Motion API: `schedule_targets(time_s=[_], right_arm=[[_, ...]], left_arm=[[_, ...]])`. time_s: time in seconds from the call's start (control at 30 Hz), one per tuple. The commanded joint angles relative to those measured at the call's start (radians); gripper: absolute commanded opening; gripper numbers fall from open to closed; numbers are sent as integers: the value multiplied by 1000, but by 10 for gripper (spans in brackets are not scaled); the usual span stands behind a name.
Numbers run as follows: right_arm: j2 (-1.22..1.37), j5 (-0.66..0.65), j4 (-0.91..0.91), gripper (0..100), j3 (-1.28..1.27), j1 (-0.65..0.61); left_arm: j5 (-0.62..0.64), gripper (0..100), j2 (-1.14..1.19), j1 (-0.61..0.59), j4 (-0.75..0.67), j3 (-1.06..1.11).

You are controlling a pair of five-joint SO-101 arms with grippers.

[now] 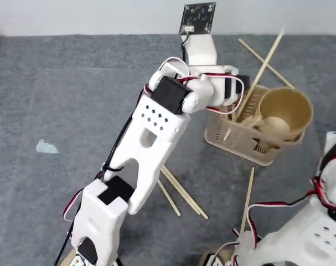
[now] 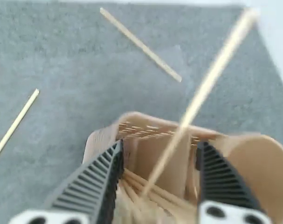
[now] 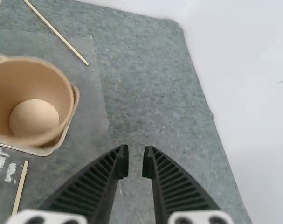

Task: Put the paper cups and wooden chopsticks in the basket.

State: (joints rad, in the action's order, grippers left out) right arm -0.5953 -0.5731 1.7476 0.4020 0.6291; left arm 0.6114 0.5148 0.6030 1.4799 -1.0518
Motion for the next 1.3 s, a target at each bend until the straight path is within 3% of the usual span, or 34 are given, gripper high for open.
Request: schedule_targets(time_s=[0.0, 0.23, 0.57, 0.8, 0.93, 1.13, 1.27], right_arm=[[-18, -14, -4, 80, 41, 13], [-21, -14, -4, 80, 40, 13], [-24, -15, 38, 80, 38, 8], [-25, -9, 48, 80, -6, 7], [-65, -8, 48, 80, -123, -39], [-286, -8, 47, 80, -368, -165], [-377, -3, 38, 80, -532, -271]], left_arm=[[8, 268, -15, -12, 3, -88], [6, 268, -37, -26, 34, -127], [-9, 268, -129, -31, 279, -341], [-14, 268, -256, -121, 278, -277], [-11, 268, -391, -129, 278, -145], [-11, 268, -669, -130, 273, 219], [-11, 268, -873, -198, 265, 450]])
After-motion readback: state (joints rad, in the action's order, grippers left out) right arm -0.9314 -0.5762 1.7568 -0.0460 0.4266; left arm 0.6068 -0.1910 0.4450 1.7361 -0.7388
